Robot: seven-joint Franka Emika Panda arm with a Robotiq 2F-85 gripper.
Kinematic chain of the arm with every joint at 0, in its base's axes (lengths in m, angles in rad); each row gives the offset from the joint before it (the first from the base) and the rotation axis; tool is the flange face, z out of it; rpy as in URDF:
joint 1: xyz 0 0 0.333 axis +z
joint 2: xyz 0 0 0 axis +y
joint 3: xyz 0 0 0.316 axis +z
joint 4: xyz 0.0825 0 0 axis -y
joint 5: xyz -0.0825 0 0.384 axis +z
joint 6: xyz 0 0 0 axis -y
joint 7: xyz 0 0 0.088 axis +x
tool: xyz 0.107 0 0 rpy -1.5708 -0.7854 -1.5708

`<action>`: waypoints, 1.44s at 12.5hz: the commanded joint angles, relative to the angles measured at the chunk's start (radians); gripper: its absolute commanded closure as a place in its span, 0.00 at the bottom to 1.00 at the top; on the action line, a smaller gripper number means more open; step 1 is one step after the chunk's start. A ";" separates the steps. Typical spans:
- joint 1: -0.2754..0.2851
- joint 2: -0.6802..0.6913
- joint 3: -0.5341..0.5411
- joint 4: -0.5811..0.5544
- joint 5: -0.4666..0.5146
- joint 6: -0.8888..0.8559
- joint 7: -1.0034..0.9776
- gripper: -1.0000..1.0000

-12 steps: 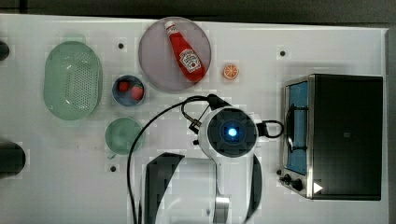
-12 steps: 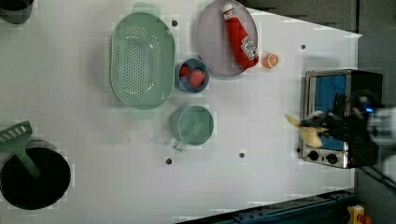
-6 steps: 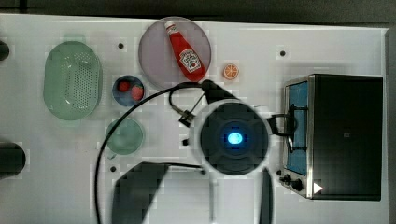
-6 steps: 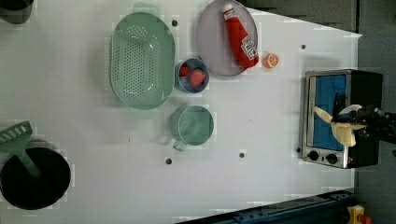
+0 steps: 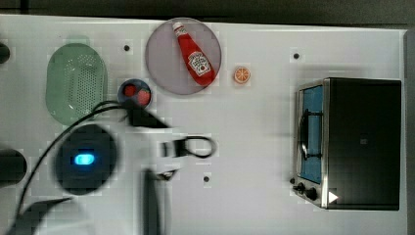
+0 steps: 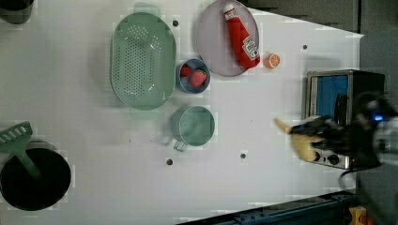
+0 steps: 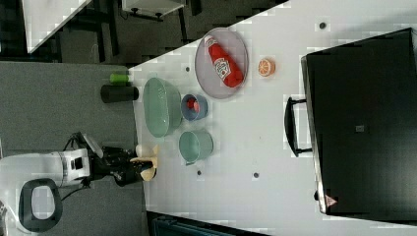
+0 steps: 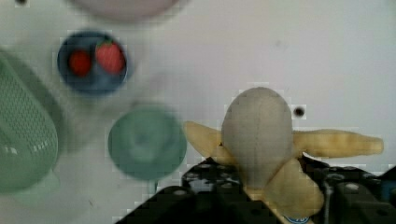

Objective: Pick Banana and place it in mug.

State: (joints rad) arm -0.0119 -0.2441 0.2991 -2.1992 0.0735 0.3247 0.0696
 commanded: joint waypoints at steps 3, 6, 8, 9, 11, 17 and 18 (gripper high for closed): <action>0.040 0.143 0.128 0.005 0.056 0.137 0.272 0.63; 0.040 0.254 0.185 0.002 0.054 0.243 0.388 0.63; 0.040 0.326 0.206 -0.006 0.052 0.317 0.444 0.63; 0.041 0.359 0.210 -0.016 0.046 0.364 0.452 0.63; 0.041 0.414 0.209 -0.043 0.009 0.468 0.453 0.63; 0.041 0.499 0.184 -0.116 -0.081 0.611 0.471 0.49; 0.041 0.509 0.183 -0.120 -0.081 0.636 0.471 0.38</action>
State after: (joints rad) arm 0.0263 0.2893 0.4763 -2.3242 -0.0115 0.9248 0.4980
